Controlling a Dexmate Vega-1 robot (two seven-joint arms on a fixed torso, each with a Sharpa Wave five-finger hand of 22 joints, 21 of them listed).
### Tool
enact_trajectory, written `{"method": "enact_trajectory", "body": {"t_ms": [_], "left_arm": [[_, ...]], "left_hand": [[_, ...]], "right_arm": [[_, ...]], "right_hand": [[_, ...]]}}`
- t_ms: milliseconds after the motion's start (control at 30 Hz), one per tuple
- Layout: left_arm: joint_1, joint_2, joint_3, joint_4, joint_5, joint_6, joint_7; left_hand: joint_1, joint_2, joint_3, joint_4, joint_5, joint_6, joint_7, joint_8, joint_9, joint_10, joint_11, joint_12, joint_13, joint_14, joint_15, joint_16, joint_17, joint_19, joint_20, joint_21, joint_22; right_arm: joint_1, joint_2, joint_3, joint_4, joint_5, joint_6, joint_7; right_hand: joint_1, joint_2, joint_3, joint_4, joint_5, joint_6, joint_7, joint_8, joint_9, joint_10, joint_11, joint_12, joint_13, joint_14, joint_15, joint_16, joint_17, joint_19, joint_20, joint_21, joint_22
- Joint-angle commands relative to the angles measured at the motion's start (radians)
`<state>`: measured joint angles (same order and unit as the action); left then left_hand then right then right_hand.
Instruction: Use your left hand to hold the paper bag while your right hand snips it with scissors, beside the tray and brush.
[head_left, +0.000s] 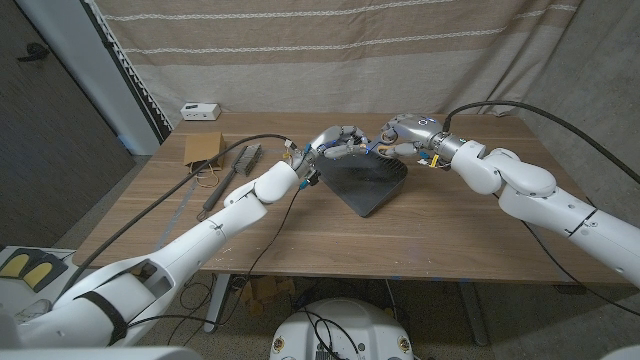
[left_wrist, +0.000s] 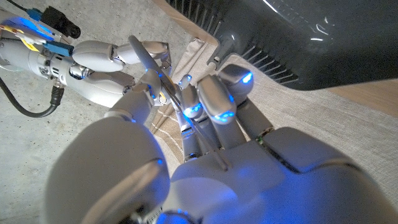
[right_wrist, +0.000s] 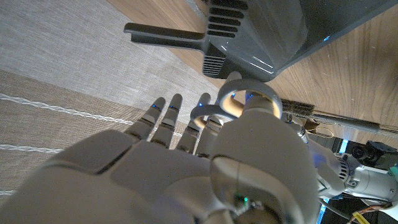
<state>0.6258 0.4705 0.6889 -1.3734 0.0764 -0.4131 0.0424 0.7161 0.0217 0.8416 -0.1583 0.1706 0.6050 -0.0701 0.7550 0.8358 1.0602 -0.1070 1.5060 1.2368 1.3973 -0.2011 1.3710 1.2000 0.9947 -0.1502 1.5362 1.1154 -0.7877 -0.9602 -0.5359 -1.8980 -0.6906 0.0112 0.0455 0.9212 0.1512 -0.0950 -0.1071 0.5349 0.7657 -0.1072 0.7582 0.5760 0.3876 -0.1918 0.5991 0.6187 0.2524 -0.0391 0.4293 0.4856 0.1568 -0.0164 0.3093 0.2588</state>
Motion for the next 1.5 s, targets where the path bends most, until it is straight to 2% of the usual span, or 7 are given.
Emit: {"method": "enact_trajectory", "body": {"t_ms": [33,100,200,367,833,1100,1500], "left_arm": [[-0.007,0.000,0.004,0.005,0.001,0.015,0.000],[-0.007,0.001,0.004,0.003,0.002,0.019,0.001],[-0.004,0.003,0.005,-0.001,0.002,0.024,0.001],[-0.001,0.006,0.005,-0.008,0.003,0.031,0.002],[0.011,0.017,0.005,-0.039,0.010,0.056,0.006],[0.017,0.020,0.004,-0.051,0.010,0.072,0.010],[0.034,0.014,-0.003,-0.067,0.008,0.087,0.042]], "left_hand": [[-0.135,0.147,0.126,0.124,0.009,0.078,-0.071,0.156,0.003,0.094,-0.096,0.068,0.004,0.006,-0.005,-0.004,0.003,-0.006,-0.063,-0.004,-0.004],[-0.135,0.147,0.124,0.124,0.009,0.077,-0.071,0.156,0.003,0.093,-0.096,0.068,0.003,0.003,-0.005,-0.006,0.002,-0.004,-0.063,-0.003,-0.006],[-0.134,0.147,0.127,0.124,0.010,0.080,-0.069,0.155,-0.001,0.093,-0.096,0.067,0.003,0.002,-0.006,-0.007,0.000,-0.004,-0.062,0.000,-0.002],[-0.134,0.147,0.127,0.123,0.010,0.080,-0.070,0.156,0.000,0.092,-0.096,0.068,0.004,0.004,-0.006,-0.010,0.000,-0.005,-0.063,-0.001,-0.004],[-0.135,0.147,0.126,0.121,0.009,0.078,-0.069,0.159,0.003,0.091,-0.096,0.067,0.004,0.004,-0.005,-0.008,0.005,-0.003,-0.063,0.000,-0.013],[-0.135,0.147,0.126,0.121,0.009,0.080,-0.069,0.158,0.000,0.090,-0.096,0.067,0.004,0.003,-0.005,-0.013,0.003,-0.008,-0.063,-0.003,-0.022],[-0.135,0.145,0.118,0.116,0.007,0.096,-0.092,0.144,-0.035,0.095,-0.097,0.066,0.002,-0.001,-0.006,-0.029,-0.009,-0.015,-0.063,-0.019,-0.058]], "right_arm": [[0.009,0.010,-0.005,0.015,0.030,0.006,0.008],[0.011,0.010,-0.007,0.016,0.030,0.006,0.009],[0.012,0.010,-0.008,0.018,0.035,0.008,0.010],[0.013,0.009,-0.007,0.023,0.049,0.022,0.005],[0.010,0.009,-0.001,0.034,0.089,0.043,0.002],[0.005,0.001,0.014,0.032,0.141,0.070,0.010],[0.005,-0.008,0.011,0.027,0.132,0.056,0.029]], "right_hand": [[0.040,-0.015,-0.001,-0.012,-0.010,-0.022,0.002,0.046,-0.003,-0.080,0.006,0.141,0.233,-0.002,-0.173,0.130,0.210,0.011,-0.011,0.066,0.083],[0.047,-0.016,-0.004,-0.009,-0.011,-0.023,0.007,0.065,-0.016,-0.123,-0.002,0.205,0.343,-0.015,-0.168,0.202,0.318,0.009,-0.022,0.099,0.129],[0.063,-0.017,-0.006,-0.010,-0.012,-0.032,0.001,0.094,-0.022,-0.177,0.039,0.304,0.501,-0.049,-0.170,0.299,0.464,0.025,-0.030,0.157,0.196],[0.097,-0.012,-0.002,-0.012,-0.014,0.017,0.007,0.159,-0.057,-0.202,0.016,0.514,0.618,-0.075,-0.171,0.519,0.724,0.055,-0.059,0.306,0.350],[0.154,-0.013,0.012,-0.017,-0.028,0.060,0.030,0.218,-0.107,-0.127,-0.001,0.784,0.623,-0.027,-0.171,0.718,0.717,0.054,-0.085,0.515,0.552],[0.169,-0.006,0.019,-0.015,-0.036,0.040,0.037,0.251,-0.081,-0.059,0.003,0.927,0.628,0.022,-0.174,0.783,0.689,0.077,-0.080,0.575,0.566],[0.176,0.007,0.029,-0.011,-0.043,0.023,0.043,0.263,-0.070,-0.062,0.010,0.967,0.627,0.020,-0.173,0.795,0.671,0.069,-0.077,0.597,0.568]]}}
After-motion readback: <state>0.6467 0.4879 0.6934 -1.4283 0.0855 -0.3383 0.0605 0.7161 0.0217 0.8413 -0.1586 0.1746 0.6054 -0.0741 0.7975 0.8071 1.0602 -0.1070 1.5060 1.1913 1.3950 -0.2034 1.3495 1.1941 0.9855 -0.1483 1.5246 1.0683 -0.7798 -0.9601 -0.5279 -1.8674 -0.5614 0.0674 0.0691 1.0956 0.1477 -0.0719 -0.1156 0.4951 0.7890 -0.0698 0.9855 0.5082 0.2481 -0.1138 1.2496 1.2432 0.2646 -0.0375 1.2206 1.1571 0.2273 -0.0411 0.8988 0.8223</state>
